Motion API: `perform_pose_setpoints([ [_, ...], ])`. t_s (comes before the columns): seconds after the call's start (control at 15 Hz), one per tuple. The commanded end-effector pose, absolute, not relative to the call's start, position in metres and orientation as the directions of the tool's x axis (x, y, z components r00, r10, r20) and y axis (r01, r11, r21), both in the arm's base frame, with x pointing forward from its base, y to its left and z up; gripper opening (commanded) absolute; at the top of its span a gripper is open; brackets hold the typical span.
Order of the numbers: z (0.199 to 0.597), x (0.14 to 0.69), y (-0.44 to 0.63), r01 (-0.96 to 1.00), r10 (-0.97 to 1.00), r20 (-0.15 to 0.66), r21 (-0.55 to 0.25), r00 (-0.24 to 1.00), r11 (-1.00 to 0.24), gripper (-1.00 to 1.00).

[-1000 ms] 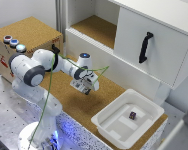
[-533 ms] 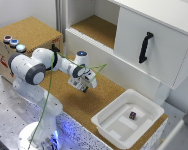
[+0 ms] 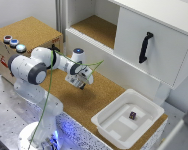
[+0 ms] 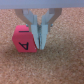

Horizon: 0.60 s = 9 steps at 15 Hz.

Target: Slide the pink block towards the left

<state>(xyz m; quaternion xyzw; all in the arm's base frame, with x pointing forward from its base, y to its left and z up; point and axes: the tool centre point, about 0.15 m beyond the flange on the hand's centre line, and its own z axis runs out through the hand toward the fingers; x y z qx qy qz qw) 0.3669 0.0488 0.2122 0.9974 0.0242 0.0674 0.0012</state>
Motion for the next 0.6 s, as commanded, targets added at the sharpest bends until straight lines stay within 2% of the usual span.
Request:
perform_pose_setpoints([
  [0.0, 0.205, 0.394, 0.083, 0.056, 0.056, 0.048, -0.011, 0.997, -0.998, -1.0],
  [0.27, 0.206, 0.397, 0.113, 0.099, 0.097, 0.051, -0.043, 0.994, -0.994, -1.0],
  [0.53, 0.207, 0.407, 0.133, 0.077, 0.076, 0.014, -0.097, 0.997, -0.992, -1.0],
])
